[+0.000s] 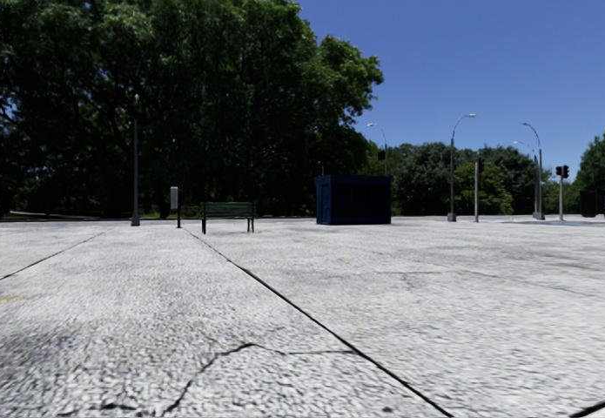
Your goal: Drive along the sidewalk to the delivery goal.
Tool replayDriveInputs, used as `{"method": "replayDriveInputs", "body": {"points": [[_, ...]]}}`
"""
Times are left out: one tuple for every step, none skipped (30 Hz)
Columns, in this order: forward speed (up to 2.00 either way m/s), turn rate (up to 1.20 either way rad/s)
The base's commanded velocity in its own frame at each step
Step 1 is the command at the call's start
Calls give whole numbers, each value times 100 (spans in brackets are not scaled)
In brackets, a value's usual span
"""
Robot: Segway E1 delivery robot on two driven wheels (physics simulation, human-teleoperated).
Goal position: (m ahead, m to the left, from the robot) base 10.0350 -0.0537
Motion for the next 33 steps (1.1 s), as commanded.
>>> {"method": "replayDriveInputs", "body": {"points": [[200,0],[200,0],[200,0],[200,0],[200,0],[200,0],[200,0],[200,0],[200,0],[200,0],[200,0],[200,0],[200,0],[200,0],[200,0],[200,0],[200,0],[200,0],[200,0],[200,0],[200,0],[200,0],[200,0],[200,0],[200,0],[200,0],[200,0],[200,0],[200,0],[200,0],[200,0],[200,0],[200,0]]}}
